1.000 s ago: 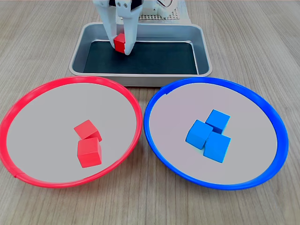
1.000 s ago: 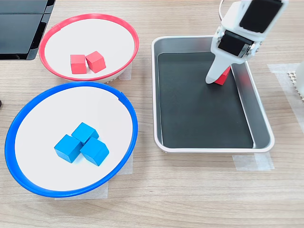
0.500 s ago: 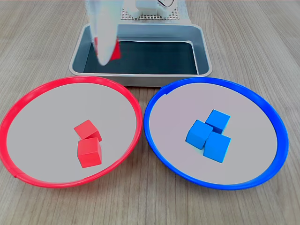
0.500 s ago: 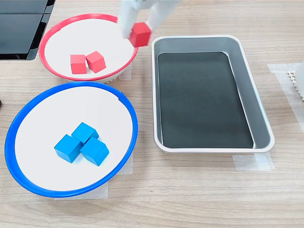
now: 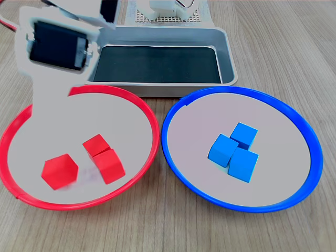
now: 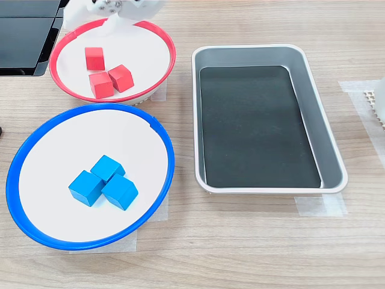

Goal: Resolve any anomalies and move all blocks to matching dishes

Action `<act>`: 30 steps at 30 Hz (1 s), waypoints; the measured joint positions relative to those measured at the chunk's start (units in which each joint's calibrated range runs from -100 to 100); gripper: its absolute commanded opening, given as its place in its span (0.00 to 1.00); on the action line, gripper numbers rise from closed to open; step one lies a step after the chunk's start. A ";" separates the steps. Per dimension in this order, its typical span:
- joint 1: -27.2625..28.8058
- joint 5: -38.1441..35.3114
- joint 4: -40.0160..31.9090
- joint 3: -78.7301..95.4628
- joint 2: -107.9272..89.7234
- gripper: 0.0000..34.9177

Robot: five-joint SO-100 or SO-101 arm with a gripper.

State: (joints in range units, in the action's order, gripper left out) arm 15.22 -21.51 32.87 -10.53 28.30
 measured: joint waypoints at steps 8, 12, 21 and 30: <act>-0.35 6.50 -10.44 14.79 -8.95 0.00; -3.81 17.48 -27.16 39.38 -27.37 0.00; -9.73 23.25 -37.52 82.49 -64.11 0.00; -14.16 19.00 -18.68 110.25 -102.47 0.00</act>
State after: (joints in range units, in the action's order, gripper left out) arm 1.06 -2.52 14.19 99.73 -74.17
